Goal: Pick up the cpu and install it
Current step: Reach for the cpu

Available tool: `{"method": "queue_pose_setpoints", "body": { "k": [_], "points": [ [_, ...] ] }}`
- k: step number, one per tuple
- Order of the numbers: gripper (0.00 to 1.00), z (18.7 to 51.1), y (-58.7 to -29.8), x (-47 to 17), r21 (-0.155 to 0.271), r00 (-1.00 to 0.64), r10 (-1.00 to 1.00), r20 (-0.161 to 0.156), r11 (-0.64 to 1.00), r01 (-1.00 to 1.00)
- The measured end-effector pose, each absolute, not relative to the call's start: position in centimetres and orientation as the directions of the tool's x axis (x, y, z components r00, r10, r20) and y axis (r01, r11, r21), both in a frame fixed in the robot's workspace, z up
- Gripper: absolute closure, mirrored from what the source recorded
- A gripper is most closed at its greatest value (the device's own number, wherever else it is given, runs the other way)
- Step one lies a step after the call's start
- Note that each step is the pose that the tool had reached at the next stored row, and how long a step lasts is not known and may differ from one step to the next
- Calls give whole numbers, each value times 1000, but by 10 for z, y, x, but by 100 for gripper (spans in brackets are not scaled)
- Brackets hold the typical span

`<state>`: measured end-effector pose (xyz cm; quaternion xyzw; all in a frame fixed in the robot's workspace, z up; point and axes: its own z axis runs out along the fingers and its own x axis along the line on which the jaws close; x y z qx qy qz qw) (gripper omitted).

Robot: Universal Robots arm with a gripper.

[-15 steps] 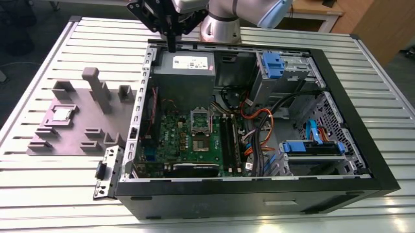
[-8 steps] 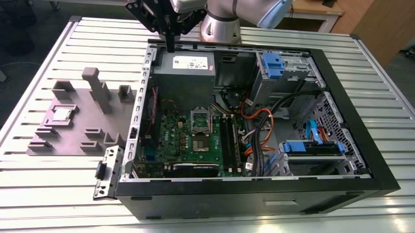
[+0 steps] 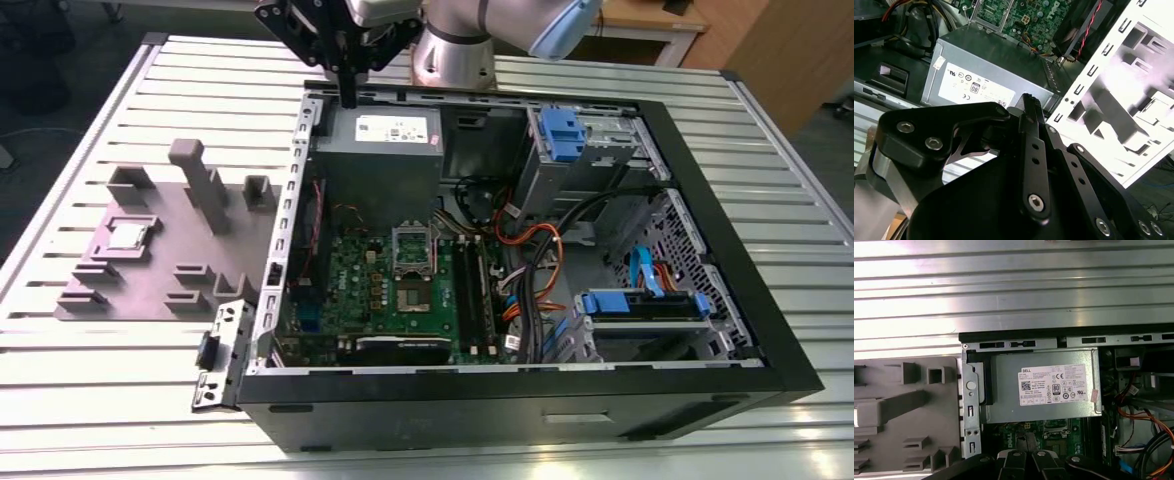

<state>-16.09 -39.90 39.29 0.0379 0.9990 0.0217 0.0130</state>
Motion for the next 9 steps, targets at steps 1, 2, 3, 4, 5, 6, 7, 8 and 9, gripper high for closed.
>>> {"method": "queue_pose_setpoints", "body": {
  "k": [1,2,3,4,5,6,7,8,9],
  "points": [
    [89,393,-399,-161,44,-997,76,-24,996,75],
    [89,393,-399,-161,44,-997,76,-24,996,75],
    [89,393,-399,-162,44,-997,76,-24,996,75],
    [89,393,-399,-162,44,-997,76,-24,996,75],
    [89,393,-399,-162,44,-997,76,-24,996,75],
    [89,393,-399,-162,44,-997,76,-24,996,75],
    [89,393,-399,-163,44,-997,76,-24,996,75],
    [89,393,-399,-163,44,-997,76,-24,996,75],
    [89,393,-399,-163,44,-997,76,-24,996,75]
  ]
}}
